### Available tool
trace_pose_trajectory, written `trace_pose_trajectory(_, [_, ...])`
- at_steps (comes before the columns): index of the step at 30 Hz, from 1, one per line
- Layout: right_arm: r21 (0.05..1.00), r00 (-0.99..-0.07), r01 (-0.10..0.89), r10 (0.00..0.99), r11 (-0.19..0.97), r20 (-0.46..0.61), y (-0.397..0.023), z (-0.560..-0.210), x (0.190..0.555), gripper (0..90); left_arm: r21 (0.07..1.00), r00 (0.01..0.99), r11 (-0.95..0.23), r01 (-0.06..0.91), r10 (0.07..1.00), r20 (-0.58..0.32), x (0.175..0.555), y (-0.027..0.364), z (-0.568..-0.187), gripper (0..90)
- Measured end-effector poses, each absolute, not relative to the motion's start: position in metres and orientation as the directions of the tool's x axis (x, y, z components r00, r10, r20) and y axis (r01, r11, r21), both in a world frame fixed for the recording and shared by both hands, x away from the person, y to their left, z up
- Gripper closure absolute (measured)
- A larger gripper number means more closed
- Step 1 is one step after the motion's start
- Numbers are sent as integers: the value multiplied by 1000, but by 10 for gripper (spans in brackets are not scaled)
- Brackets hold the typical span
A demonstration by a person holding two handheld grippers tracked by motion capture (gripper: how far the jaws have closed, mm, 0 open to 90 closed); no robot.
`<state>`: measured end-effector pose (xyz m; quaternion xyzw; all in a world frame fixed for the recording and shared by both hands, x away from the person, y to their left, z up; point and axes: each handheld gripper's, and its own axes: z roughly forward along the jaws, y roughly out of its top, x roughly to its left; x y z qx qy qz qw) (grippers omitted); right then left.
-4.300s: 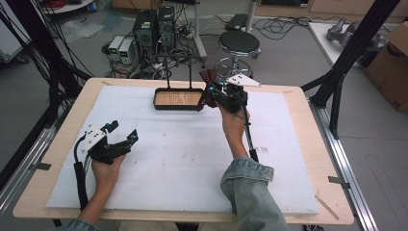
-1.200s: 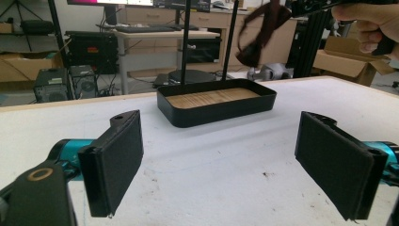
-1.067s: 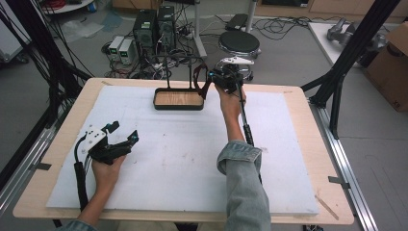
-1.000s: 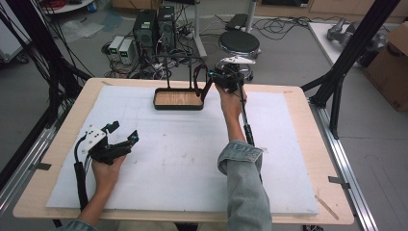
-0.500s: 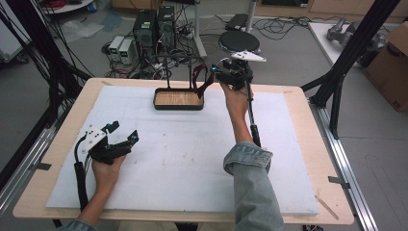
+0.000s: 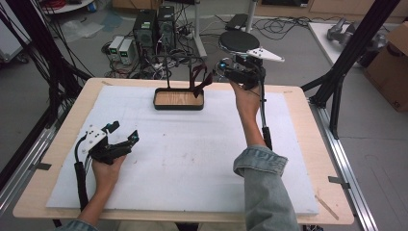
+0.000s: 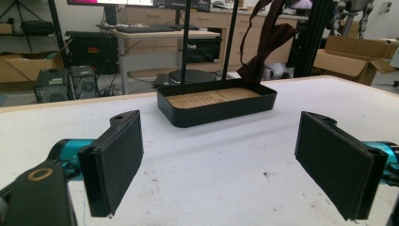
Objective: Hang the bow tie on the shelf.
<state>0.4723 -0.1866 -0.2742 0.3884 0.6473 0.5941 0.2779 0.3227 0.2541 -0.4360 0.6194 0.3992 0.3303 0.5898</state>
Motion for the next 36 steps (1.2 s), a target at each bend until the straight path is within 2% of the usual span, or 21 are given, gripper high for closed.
trace_pose_trajectory(10, [989, -518, 143, 847, -46, 115, -217, -267, 448, 212, 994, 461, 9, 107, 885, -57, 323, 254, -436, 160])
trace_pose_trajectory(25, [996, -482, 84, 873, -40, 76, -266, -268, 400, 194, 994, 458, 3, 109, 887, -53, 323, 253, -436, 159])
trace_pose_trajectory(36, [993, -466, 96, 878, -70, 107, -291, -293, 367, 191, 994, 457, 1, 111, 888, -52, 323, 253, -436, 159])
